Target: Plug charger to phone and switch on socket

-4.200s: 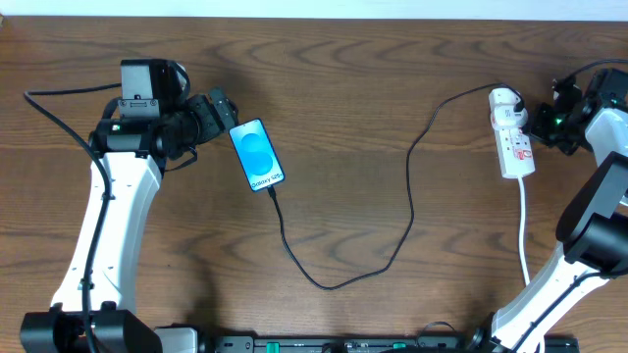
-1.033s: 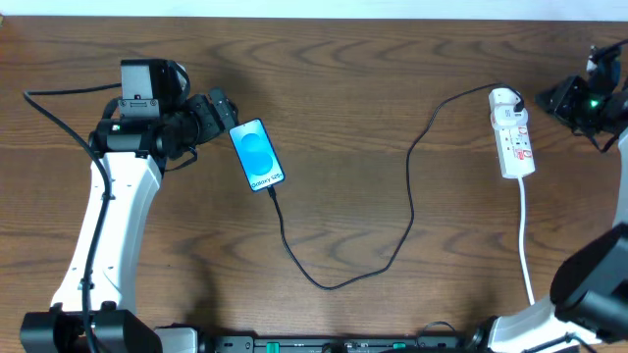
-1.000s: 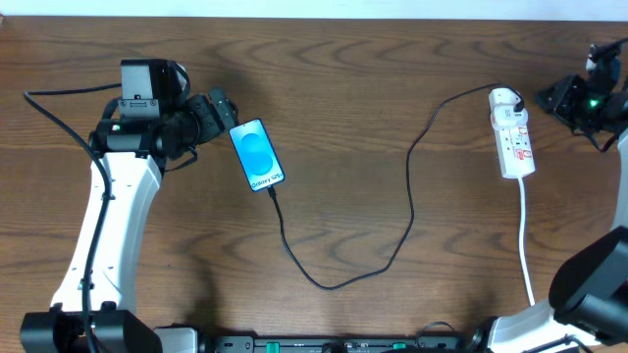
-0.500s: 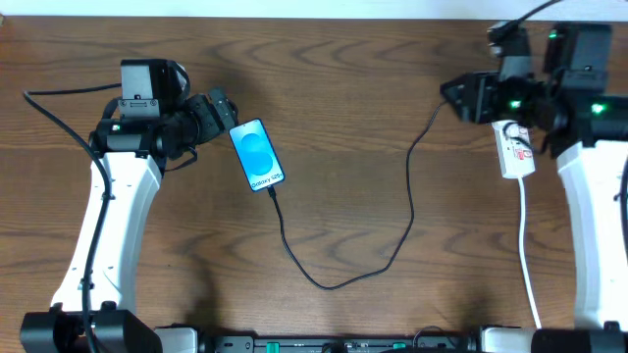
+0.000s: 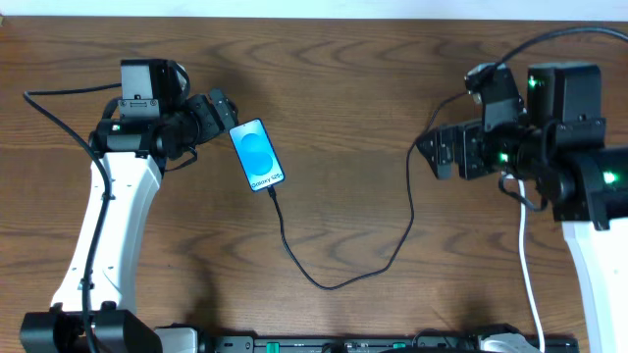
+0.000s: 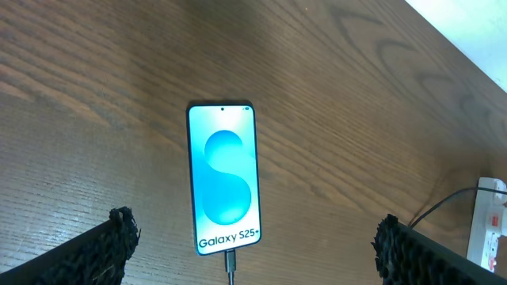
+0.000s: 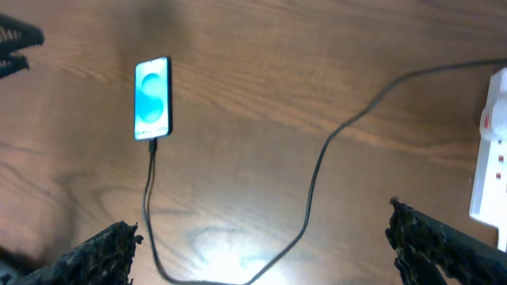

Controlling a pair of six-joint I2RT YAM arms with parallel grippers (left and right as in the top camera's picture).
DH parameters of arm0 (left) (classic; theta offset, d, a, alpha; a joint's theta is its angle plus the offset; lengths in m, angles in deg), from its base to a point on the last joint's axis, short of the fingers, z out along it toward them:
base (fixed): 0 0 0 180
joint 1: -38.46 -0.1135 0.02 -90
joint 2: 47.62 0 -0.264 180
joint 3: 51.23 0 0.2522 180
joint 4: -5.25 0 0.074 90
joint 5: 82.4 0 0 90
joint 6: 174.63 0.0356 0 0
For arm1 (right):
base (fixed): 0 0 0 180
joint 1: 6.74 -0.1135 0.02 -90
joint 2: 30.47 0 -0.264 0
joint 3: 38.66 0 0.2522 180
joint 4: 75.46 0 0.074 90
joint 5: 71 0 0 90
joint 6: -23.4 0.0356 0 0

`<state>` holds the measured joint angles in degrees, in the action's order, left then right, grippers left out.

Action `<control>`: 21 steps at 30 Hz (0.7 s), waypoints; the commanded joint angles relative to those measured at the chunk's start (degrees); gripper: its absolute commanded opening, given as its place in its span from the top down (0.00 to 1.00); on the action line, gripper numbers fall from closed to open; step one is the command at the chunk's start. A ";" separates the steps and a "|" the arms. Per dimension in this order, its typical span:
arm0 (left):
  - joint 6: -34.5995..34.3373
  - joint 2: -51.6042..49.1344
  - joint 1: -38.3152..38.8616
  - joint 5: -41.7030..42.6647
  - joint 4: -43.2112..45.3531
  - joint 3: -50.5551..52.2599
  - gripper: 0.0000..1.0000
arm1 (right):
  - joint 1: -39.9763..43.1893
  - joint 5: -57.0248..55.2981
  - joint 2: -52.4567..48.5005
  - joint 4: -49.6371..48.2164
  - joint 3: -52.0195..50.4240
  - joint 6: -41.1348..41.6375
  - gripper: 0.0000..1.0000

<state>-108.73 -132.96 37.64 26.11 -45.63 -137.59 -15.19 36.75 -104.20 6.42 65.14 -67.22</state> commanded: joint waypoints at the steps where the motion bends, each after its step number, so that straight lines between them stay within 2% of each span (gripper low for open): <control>1: 0.28 0.04 -0.17 -0.63 -0.17 0.11 0.02 | -0.63 -1.27 0.70 1.60 0.59 0.90 0.01; 14: 0.28 0.04 -0.17 -0.61 -0.17 0.11 0.02 | -0.63 -6.12 0.63 0.76 0.35 0.15 0.01; 21: 0.28 0.04 -0.17 -0.61 -0.17 0.11 0.02 | -0.87 -14.53 2.29 -18.27 -9.11 0.11 0.01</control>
<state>-108.73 -132.96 37.64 26.06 -45.63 -137.59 -15.41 28.01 -103.26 -8.47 60.90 -67.09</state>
